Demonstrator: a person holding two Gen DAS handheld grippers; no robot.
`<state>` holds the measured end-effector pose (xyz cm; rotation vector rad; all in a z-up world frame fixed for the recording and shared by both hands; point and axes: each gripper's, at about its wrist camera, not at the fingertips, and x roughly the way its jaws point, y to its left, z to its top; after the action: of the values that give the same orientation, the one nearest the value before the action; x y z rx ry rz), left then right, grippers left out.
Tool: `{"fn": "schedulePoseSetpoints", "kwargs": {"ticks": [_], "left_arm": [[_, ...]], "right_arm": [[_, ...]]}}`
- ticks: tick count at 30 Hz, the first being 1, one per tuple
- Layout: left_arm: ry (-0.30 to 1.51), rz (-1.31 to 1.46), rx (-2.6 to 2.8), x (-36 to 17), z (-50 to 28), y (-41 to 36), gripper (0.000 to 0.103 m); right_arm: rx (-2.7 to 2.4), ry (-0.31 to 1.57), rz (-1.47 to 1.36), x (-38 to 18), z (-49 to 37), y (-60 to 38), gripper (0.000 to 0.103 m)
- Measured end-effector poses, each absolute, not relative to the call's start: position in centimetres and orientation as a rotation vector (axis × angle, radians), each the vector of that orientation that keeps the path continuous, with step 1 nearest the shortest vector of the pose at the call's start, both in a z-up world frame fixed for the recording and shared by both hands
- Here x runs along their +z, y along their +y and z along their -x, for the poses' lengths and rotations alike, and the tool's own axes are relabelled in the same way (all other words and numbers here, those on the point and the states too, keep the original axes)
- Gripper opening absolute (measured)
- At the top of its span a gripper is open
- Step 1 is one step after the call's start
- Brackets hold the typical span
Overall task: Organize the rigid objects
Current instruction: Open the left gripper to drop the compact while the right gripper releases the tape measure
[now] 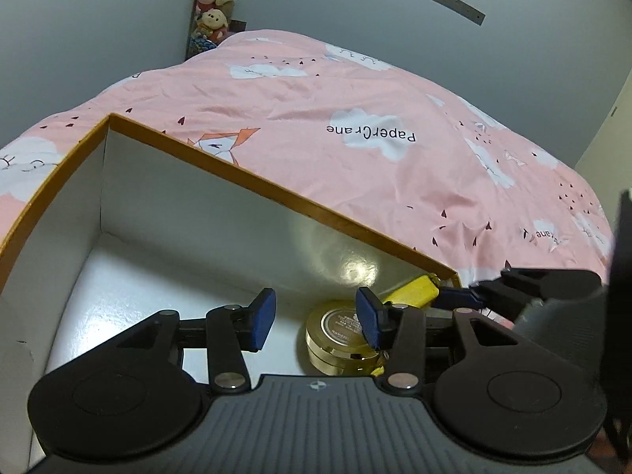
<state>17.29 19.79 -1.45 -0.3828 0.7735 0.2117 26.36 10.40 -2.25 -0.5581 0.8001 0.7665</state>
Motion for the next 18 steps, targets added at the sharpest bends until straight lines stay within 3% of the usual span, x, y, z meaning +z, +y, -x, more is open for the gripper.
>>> {"fn": "schedulePoseSetpoints", "kwargs": {"ticks": [18], "left_arm": [[0.77, 0.576, 0.227, -1.8, -14.4, 23.5, 0.051]], "right_arm": [[0.792, 0.893, 0.393, -2.7, -27.2, 11.9, 0.053]]}}
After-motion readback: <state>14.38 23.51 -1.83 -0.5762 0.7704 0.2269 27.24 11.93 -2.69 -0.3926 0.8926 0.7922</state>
